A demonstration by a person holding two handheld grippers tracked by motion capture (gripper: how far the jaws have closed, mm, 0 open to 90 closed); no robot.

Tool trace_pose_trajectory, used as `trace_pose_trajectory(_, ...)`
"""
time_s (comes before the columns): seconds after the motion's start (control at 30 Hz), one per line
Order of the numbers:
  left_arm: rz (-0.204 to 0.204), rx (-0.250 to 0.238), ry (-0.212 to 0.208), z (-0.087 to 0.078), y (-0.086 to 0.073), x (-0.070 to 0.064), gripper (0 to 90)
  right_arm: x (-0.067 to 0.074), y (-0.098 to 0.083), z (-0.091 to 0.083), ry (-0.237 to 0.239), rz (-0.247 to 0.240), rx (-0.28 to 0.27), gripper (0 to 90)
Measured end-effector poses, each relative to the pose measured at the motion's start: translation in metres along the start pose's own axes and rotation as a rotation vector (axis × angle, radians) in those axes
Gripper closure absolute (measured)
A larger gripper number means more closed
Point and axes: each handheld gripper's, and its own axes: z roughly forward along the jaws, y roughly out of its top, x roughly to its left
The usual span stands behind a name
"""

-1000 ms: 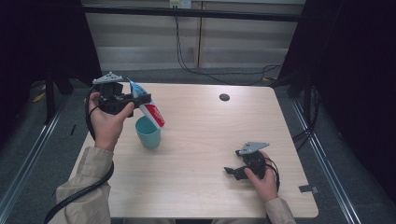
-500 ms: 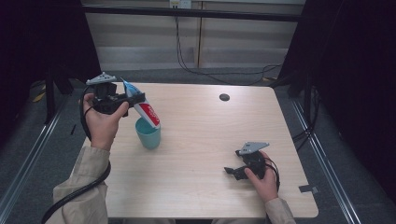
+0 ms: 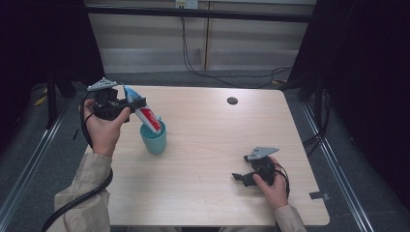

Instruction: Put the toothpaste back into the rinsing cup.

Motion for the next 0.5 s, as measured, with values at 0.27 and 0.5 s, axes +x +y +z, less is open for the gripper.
trace_pose_trajectory(0.27,-0.01,0.018,0.015,0.007,-0.01,0.004,73.1,0.0,0.0,0.0,0.0,-0.001,0.0,13.3)
trace_pose_trajectory(0.5,-0.012,0.026,0.027,0.013,-0.016,0.005,73.1,0.0,0.0,0.0,0.0,0.0,0.0,13.3)
